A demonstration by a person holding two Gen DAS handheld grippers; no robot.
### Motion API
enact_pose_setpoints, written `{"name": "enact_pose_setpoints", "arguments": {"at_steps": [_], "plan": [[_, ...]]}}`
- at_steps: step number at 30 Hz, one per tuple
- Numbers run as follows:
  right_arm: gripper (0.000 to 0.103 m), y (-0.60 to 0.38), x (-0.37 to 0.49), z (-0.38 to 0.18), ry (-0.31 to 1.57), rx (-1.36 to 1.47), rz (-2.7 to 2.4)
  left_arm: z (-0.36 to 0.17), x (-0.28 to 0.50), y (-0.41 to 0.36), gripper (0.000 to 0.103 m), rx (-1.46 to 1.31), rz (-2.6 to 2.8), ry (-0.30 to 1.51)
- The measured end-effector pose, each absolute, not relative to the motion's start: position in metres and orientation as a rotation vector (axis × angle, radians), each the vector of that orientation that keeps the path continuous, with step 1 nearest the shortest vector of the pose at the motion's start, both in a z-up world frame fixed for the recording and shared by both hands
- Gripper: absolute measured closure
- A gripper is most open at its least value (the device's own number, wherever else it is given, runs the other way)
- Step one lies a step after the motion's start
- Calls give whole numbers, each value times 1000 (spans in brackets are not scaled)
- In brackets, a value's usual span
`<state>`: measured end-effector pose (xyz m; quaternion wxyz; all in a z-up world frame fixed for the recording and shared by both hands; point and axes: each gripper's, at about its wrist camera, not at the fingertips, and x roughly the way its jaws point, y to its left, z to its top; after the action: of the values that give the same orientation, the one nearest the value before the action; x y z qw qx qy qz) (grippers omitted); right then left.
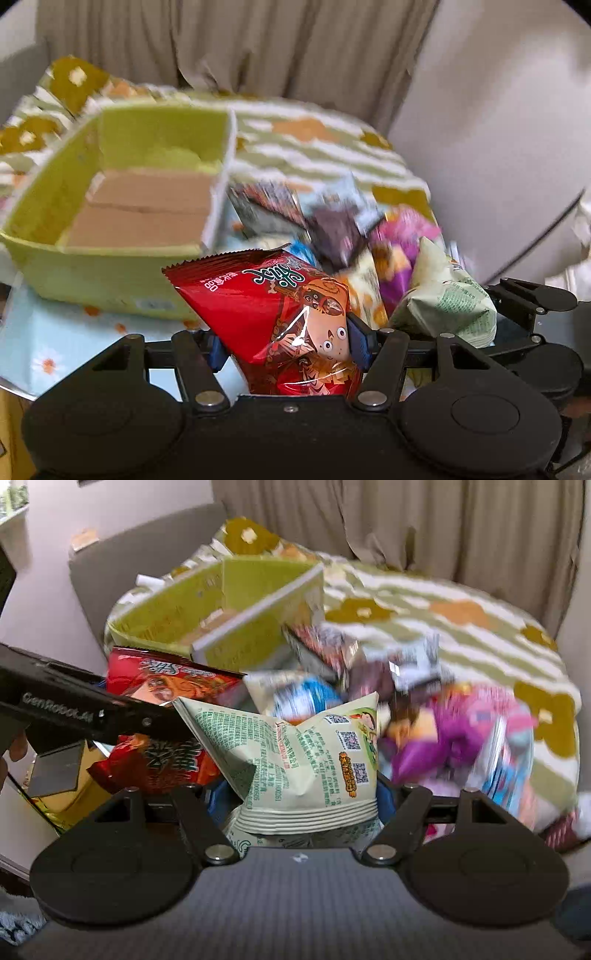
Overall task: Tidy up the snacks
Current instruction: 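Carry both bags over the cardboard box and open both tools to drop them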
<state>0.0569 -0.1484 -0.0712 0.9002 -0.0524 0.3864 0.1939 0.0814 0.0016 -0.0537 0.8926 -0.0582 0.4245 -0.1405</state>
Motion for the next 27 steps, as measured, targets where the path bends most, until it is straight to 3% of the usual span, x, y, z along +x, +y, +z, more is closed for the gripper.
{"name": "enact_pose_setpoints", "arguments": {"at_steps": [13,20,27], "plan": [[14,-94,139,17,637,-59,419,14,149,76,37,-88,-150,673],[14,-44,210,37,646,-26,362,-6,225,127,37,-87,-161,731],[14,2,288,22,735,16,259,-46,302,157,37,-105,-249,854]]}}
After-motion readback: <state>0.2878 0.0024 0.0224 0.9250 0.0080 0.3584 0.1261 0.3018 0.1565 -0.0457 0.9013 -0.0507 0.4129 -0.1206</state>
